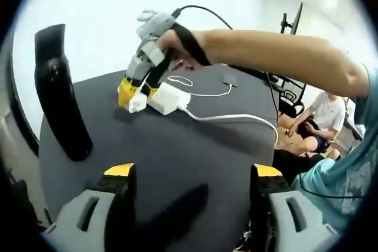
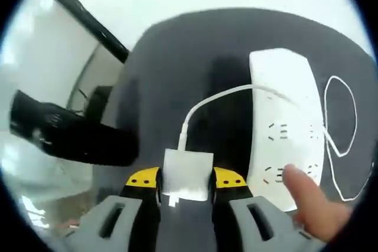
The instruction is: Connect the charging cable to the phone, plug the charger into the socket, and turn on the power strip switch to charge the phone.
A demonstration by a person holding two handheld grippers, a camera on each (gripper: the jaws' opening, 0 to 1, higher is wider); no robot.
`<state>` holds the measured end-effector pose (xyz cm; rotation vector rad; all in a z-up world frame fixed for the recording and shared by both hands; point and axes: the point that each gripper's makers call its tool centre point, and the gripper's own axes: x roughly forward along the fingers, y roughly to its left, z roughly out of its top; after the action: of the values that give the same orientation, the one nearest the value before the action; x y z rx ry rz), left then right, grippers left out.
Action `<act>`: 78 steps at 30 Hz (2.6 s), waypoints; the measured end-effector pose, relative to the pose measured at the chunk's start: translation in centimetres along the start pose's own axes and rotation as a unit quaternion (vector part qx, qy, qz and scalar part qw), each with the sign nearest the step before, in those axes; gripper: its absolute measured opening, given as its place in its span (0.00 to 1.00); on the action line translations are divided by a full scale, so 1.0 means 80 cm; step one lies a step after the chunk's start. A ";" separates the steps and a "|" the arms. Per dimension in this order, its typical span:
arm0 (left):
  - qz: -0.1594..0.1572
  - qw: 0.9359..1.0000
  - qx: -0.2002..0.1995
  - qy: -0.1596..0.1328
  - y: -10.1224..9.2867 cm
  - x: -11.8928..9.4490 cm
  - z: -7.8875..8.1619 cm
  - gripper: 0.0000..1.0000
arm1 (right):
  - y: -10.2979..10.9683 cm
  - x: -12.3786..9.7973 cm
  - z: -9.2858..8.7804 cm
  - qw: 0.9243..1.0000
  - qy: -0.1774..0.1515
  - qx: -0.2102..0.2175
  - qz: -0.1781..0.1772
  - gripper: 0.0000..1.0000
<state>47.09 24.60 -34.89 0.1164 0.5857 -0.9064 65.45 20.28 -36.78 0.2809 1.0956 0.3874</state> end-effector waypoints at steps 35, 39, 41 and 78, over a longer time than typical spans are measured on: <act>-0.013 0.999 0.015 0.034 -0.009 0.035 0.008 0.69 | -0.147 -0.122 0.053 0.897 -0.442 0.017 0.019 0.29; -0.013 0.999 0.009 0.036 -0.006 0.041 0.004 0.68 | -0.154 -0.103 0.056 0.898 -0.438 0.018 0.020 0.29; -0.014 0.999 0.007 0.041 -0.005 0.044 0.001 0.68 | -0.156 -0.095 0.058 0.900 -0.436 0.020 0.019 0.29; 0.015 0.998 -0.046 0.050 0.024 0.052 -0.020 0.65 | -0.172 -0.049 0.089 0.953 0.014 -0.302 0.001 0.26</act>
<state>49.88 23.40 -38.69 0.0876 0.7152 -0.8473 72.54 5.94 -36.16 -0.2674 0.9549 0.7064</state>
